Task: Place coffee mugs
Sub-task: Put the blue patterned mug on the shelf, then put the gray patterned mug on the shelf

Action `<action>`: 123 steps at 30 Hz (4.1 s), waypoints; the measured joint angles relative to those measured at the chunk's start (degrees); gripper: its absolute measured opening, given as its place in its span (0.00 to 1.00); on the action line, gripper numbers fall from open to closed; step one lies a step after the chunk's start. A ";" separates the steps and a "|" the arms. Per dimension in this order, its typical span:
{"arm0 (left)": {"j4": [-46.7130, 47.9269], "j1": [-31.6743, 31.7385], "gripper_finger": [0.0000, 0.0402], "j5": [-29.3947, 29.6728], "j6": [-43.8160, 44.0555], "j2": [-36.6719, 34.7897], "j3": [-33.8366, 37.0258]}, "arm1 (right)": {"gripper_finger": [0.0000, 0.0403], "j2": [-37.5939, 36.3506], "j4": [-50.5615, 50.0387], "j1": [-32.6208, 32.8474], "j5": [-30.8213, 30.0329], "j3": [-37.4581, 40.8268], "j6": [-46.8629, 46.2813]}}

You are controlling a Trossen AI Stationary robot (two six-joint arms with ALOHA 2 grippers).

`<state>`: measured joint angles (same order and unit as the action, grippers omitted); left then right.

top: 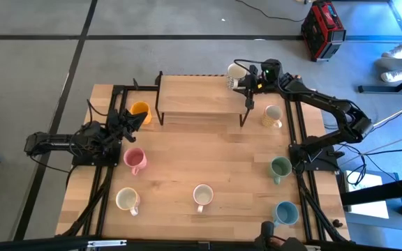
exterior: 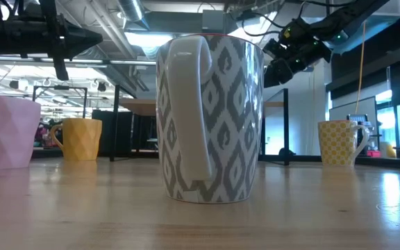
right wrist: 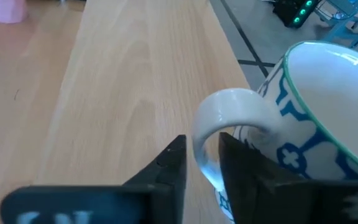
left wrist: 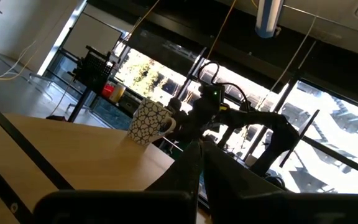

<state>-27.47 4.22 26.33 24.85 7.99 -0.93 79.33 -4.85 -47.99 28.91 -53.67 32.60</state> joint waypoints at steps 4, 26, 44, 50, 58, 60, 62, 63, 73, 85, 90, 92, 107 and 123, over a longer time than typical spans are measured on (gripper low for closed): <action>0.01 0.01 0.03 0.00 -0.01 0.00 0.00 | 0.29 -0.71 -0.50 0.00 -0.05 0.00 0.00; -0.51 -0.01 0.03 -0.29 -0.01 0.00 0.00 | 0.33 -16.31 -15.60 0.71 -5.43 0.02 -5.24; -0.47 0.01 0.03 -3.11 0.37 -0.02 0.00 | 0.33 -23.37 -26.15 26.99 -15.21 0.02 -24.20; -0.30 0.01 0.03 -9.05 1.53 -0.02 0.00 | 0.33 -22.26 -23.51 38.95 -23.91 0.02 -34.79; -0.49 -0.01 0.03 -14.98 3.61 -0.02 0.00 | 0.33 -16.57 -17.93 54.66 -33.55 0.02 -49.22; -0.52 -0.06 0.03 -16.64 4.64 -0.02 0.00 | 0.33 -14.80 -15.63 58.34 -36.16 0.02 -52.10; -0.45 -0.11 0.03 -18.35 4.91 0.00 0.00 | 0.33 -13.09 -13.86 61.83 -38.69 0.02 -54.62; -0.41 -0.18 0.03 -19.18 4.86 -0.02 0.00 | 0.33 -12.28 -12.79 63.42 -39.94 0.02 -55.73; 0.04 -0.60 0.03 -18.75 2.05 0.00 0.00 | 0.33 -4.57 -4.52 75.45 -47.54 0.02 -64.44; 0.07 -0.60 0.03 -15.72 2.03 -0.02 0.00 | 0.33 5.89 -2.82 84.25 -48.43 -8.30 -63.78; 1.51 -0.60 0.03 -15.17 2.03 -0.01 0.00 | 0.33 12.01 -13.63 85.70 -47.41 -18.78 -64.19; 1.89 -0.60 0.03 -15.60 2.05 0.00 0.02 | 0.33 14.12 -15.12 86.44 -47.85 -22.08 -65.29; 2.88 -0.63 0.03 -17.05 2.03 0.00 0.02 | 0.33 29.07 -12.98 89.67 -53.20 -27.34 -80.47; 4.05 -0.63 0.03 -17.46 1.99 -0.02 0.02 | 0.33 41.37 -4.32 89.65 -65.52 -27.32 -81.81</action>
<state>-23.42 3.60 8.87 26.83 7.97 -0.91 120.70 -9.18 41.67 -36.61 -80.99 -49.21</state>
